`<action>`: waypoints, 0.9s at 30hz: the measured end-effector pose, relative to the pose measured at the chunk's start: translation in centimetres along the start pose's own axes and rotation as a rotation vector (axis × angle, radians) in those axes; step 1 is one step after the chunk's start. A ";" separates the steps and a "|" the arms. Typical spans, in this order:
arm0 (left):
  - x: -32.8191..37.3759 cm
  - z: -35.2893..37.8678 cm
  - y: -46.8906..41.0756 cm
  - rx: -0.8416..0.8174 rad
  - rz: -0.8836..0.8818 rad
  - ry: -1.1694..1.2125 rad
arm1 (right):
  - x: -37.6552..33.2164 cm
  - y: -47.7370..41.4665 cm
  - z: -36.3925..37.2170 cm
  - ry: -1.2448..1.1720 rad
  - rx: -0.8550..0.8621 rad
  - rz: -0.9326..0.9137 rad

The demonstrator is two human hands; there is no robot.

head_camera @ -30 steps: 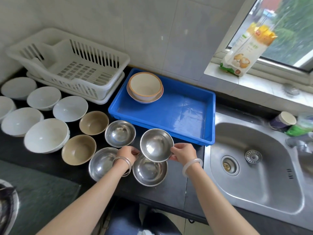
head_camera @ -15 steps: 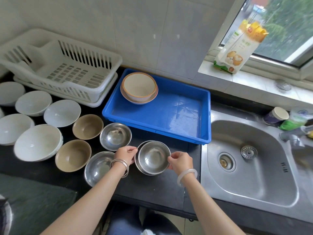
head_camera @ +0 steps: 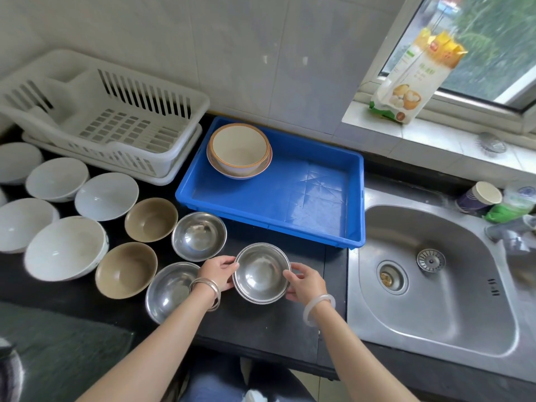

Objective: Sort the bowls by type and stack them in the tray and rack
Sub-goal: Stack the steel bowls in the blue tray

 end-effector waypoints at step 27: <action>19.3 7.7 -7.2 -0.070 0.198 0.106 | -15.4 -12.7 -6.1 -0.241 0.069 -0.089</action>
Point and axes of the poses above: each hand's wrist, its own y-axis away from the middle knuckle, its own z-axis out of the palm, x = y × z, the point moved 10 cm from there along -y, towards the middle knuckle, and after that the axes turned 8 degrees about -y, right-handed, at the moved point
